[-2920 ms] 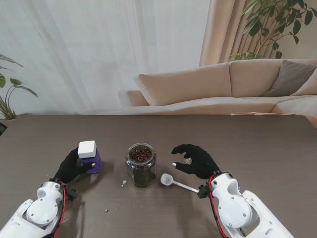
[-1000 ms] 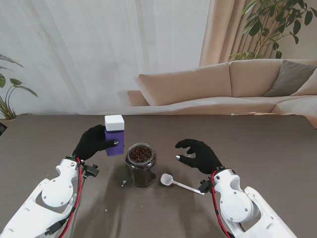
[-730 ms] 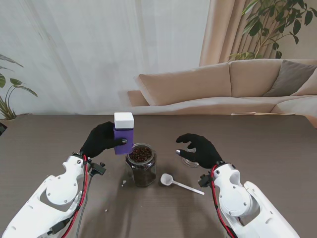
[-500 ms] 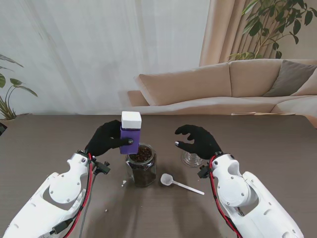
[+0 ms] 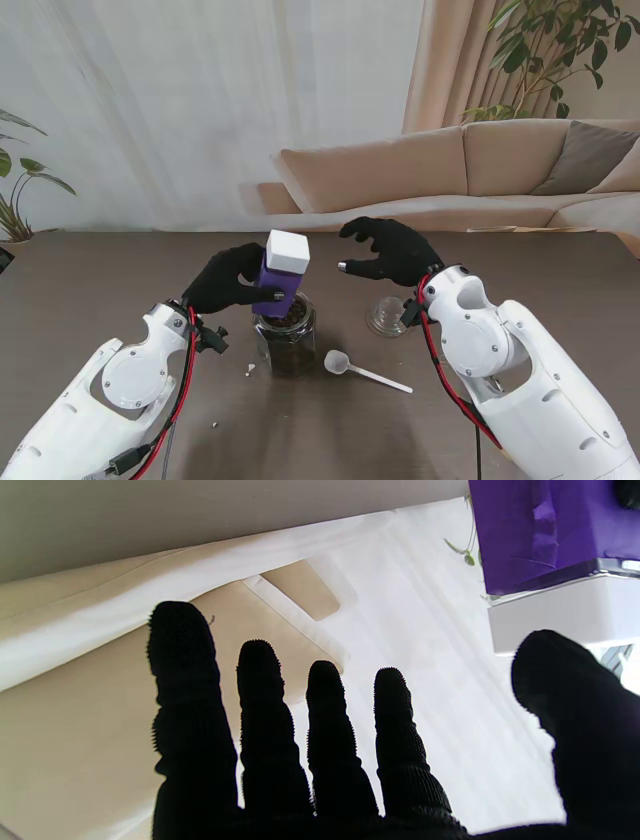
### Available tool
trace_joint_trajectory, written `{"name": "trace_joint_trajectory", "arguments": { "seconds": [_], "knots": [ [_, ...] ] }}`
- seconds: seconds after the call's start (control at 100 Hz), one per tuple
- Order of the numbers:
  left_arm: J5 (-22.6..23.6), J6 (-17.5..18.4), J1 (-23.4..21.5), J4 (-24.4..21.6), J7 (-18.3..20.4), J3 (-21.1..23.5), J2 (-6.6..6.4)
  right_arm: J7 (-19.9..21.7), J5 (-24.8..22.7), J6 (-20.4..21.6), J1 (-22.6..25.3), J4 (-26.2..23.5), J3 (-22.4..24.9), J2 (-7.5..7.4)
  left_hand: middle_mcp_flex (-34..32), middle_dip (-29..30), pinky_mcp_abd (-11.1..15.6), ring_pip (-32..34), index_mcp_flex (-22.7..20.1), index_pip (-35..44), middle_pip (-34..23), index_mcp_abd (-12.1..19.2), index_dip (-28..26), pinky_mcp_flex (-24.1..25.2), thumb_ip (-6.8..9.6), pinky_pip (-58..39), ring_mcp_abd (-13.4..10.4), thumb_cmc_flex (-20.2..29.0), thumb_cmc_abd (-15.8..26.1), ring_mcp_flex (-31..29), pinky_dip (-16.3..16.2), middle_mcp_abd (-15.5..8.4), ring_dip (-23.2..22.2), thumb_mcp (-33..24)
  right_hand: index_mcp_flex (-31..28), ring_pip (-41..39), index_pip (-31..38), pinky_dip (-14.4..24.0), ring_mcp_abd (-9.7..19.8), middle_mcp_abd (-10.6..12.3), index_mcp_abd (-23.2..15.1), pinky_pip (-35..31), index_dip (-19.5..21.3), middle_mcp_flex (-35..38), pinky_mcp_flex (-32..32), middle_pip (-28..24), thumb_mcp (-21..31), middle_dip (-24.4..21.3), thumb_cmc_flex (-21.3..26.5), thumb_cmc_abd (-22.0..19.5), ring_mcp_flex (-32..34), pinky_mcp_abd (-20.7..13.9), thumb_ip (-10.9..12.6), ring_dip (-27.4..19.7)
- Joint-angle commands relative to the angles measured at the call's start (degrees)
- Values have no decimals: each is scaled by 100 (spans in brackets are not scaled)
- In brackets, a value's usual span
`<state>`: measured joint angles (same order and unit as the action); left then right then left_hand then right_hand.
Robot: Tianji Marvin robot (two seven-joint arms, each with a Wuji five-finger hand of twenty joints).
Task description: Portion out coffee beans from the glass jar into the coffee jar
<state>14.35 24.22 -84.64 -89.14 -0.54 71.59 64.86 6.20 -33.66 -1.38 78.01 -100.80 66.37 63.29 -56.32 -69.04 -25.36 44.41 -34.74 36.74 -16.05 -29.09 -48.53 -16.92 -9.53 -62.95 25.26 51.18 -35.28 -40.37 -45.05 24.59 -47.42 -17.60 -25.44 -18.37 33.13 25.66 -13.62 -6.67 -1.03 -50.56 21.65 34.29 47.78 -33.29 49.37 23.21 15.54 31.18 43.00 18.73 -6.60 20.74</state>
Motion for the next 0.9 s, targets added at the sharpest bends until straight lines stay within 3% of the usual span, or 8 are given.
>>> {"name": "trace_joint_trajectory", "arguments": {
  "seconds": [0.0,0.11,0.25,0.59,0.84,0.89],
  "knots": [
    [48,77,7,-63,83,-8,-5,178,-6,-3,-140,-262,3,-48,-303,-272,268,159,-145,2726,-599,152,-306,-13,450,-311,100,1485,946,-113,-169,-532,-75,-1239,294,-86,-60,224,83,78,36,-294,-117,-264,-2733,-3,-438,44,-143,-151,99,-19,86,118],
    [118,138,4,-69,80,-16,-14,421,-8,-57,-227,-470,-56,-87,-308,-271,273,155,-154,2736,-597,146,-298,-16,447,-308,104,1480,942,-116,-171,-527,-77,-1247,384,-232,-102,320,116,112,29,-325,-162,-345,-2726,-77,-1009,125,-195,-336,90,-51,158,225],
    [164,218,-13,-73,65,-2,-20,671,15,-174,-325,-721,-180,-123,-310,-273,281,154,-152,2743,-597,148,-291,-23,443,-311,101,1472,940,-118,-176,-531,-79,-1259,455,-491,-213,418,148,130,9,-394,-201,-467,-2712,-164,-1307,245,-391,-341,99,-109,216,381],
    [210,306,-125,-259,64,126,-36,1316,-538,-595,-915,-899,-772,-217,-320,-270,284,150,-161,2758,-597,175,-280,-20,431,-312,97,1444,945,-130,-186,-541,-84,-1265,539,-2410,-476,775,383,178,8,-861,-243,-833,-2533,-1122,-853,1215,-928,-67,275,-284,167,1312],
    [247,388,-161,-283,99,165,-54,1320,-975,-600,-1153,-737,-1052,-214,-348,-255,299,138,-192,2761,-593,195,-266,-23,428,-308,85,1424,930,-136,-188,-552,-81,-1289,339,-2736,-345,753,424,165,20,-962,-189,-663,-2380,-1288,-839,1352,-637,56,489,-274,167,1355],
    [236,381,-175,-305,123,176,-60,1267,-990,-569,-1169,-698,-1082,-204,-347,-252,303,136,-195,2749,-591,191,-255,-21,425,-306,85,1421,930,-136,-188,-548,-81,-1290,198,-2752,-181,716,432,160,-102,-1027,-134,-577,-2333,-1286,-1005,1354,-352,13,549,-267,184,1310]
  ]
}}
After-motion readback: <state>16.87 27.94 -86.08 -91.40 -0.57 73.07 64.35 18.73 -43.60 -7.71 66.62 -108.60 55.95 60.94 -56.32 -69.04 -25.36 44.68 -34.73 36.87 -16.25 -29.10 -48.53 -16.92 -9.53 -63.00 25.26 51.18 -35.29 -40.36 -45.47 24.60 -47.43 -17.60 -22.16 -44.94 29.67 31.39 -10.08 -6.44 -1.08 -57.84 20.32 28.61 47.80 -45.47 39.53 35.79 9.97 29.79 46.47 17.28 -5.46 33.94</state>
